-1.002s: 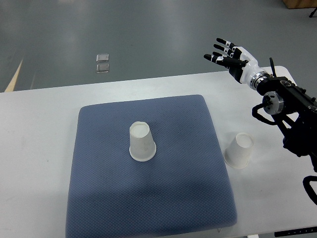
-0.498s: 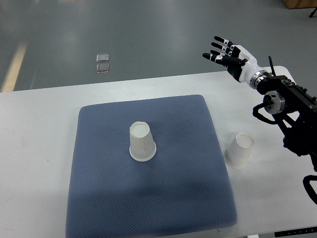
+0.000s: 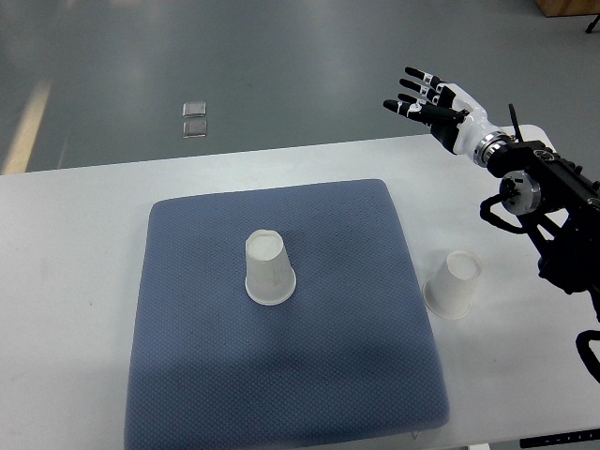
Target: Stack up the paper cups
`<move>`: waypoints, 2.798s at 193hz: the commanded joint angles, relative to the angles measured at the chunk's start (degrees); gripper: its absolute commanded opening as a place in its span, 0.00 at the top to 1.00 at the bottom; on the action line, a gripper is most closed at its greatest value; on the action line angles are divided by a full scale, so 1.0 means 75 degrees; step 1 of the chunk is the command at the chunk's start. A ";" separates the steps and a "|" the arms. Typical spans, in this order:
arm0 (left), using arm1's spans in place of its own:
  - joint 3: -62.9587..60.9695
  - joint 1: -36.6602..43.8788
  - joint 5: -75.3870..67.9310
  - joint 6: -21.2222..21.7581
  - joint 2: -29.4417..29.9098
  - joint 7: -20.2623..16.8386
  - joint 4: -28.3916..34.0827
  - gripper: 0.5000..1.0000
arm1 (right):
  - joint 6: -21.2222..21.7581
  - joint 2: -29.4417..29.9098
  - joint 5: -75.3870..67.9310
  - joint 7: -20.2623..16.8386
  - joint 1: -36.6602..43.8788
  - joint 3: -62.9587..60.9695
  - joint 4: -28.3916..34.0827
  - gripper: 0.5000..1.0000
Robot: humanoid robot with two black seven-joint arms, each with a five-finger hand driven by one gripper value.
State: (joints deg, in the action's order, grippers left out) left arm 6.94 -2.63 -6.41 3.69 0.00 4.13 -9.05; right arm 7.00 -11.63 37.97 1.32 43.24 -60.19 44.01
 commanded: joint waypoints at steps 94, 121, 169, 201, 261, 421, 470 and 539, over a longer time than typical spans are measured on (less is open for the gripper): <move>-0.0012 -0.0001 0.0000 0.0000 0.0000 0.0000 0.0000 0.00 | 0.1748 -0.2863 0.0117 0.0304 0.0186 0.1964 0.1464 0.17; 0.0000 -0.0001 0.0000 0.0000 0.0000 0.0000 0.0000 0.00 | 0.2442 -0.3922 0.0399 0.0316 0.0246 0.2600 0.2323 0.17; 0.0000 0.0010 0.0000 0.0000 0.0000 0.0000 0.0000 0.00 | 0.3414 -0.5035 0.2297 0.0586 0.0222 0.2916 0.3764 0.17; 0.0000 -0.0001 0.0000 0.0000 0.0000 0.0000 0.0000 0.00 | 0.3391 -0.5317 0.3422 0.0761 0.0222 0.3561 0.4374 0.17; 0.0000 -0.0001 0.0000 0.0000 0.0000 0.0000 0.0000 0.00 | 0.3309 -0.5234 0.5637 0.0890 0.0082 0.4158 0.4831 0.17; 0.0000 -0.0001 0.0000 0.0000 0.0000 0.0000 0.0000 0.00 | 0.2418 -0.4977 0.6563 0.0925 -0.0223 0.4545 0.4737 0.29; 0.0000 -0.0001 0.0000 0.0000 0.0000 0.0000 0.0000 0.00 | 0.2254 -0.4965 0.6668 0.0925 -0.0235 0.4651 0.4725 0.39; 0.0000 -0.0001 0.0000 0.0000 0.0000 0.0000 0.0000 0.00 | 0.2149 -0.4977 0.6762 0.0972 -0.0246 0.4651 0.4702 0.71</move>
State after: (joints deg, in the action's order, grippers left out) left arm 6.94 -2.62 -6.42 3.69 0.00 4.14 -9.05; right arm 23.16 -48.87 88.67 8.58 41.32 -25.31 79.28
